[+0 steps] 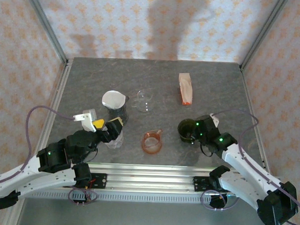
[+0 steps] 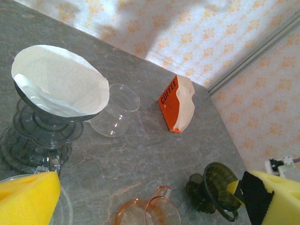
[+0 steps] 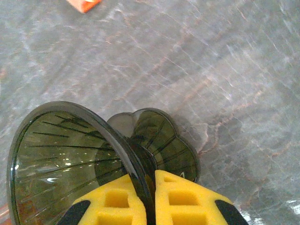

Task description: Place the coffee filter in the dripper

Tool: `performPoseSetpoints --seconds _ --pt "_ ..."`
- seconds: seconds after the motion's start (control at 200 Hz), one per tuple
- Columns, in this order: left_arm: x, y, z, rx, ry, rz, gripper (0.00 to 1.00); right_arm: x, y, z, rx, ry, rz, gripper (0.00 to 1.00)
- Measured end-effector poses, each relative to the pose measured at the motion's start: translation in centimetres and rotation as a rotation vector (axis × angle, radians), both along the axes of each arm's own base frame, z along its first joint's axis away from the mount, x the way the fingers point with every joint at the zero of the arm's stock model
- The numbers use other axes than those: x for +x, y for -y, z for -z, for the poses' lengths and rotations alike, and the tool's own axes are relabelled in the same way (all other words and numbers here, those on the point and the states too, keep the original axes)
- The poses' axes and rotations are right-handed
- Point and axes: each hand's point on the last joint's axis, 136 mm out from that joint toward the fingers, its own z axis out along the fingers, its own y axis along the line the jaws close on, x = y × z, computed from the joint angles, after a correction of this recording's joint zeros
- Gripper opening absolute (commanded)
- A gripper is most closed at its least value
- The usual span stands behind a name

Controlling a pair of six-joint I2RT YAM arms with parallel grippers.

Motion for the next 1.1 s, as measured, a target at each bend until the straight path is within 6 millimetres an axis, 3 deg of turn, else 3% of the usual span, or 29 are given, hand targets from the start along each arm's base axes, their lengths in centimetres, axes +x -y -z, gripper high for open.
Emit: performPoseSetpoints --seconds 0.19,0.325,0.47,0.576,0.836,1.101 --pt "0.2 0.3 0.4 0.023 -0.011 -0.004 1.0 1.1 -3.2 -6.0 0.076 0.093 -0.154 0.0" --pt "0.3 0.2 0.4 0.028 -0.008 -0.013 1.0 0.1 -7.5 -7.9 0.117 0.084 -0.329 0.0" --pt "0.3 0.1 0.4 0.03 -0.006 -0.015 1.0 -1.7 -12.9 -8.0 0.112 0.017 -0.523 0.0" --pt "0.3 0.1 0.4 0.03 -0.006 -0.016 1.0 -2.3 -15.1 -7.4 0.103 -0.024 -0.586 0.0" --pt "0.3 -0.1 0.2 0.02 0.001 -0.019 1.0 -2.5 -16.5 -5.1 0.091 -0.109 -0.615 0.0" --pt "0.3 -0.1 0.7 0.031 -0.005 -0.02 1.0 -2.6 -17.4 -5.4 0.136 -0.111 -0.624 0.0"
